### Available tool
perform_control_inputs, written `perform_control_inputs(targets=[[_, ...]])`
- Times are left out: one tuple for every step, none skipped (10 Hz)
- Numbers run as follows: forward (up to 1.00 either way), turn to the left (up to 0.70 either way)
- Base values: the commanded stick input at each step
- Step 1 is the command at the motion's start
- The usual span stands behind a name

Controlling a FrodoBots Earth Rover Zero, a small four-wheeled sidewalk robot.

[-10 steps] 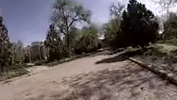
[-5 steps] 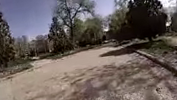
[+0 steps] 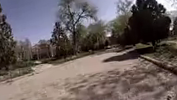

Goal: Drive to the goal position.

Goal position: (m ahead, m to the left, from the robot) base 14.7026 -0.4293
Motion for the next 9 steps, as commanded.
perform_control_inputs(targets=[[0.7, 0.0], [0.7, 0.0], [0.7, 0.0], [0.7, 0.0], [0.7, 0.0], [0.7, 0.0], [0.7, 0.0], [0.7, 0.0], [0.7, 0.0]])
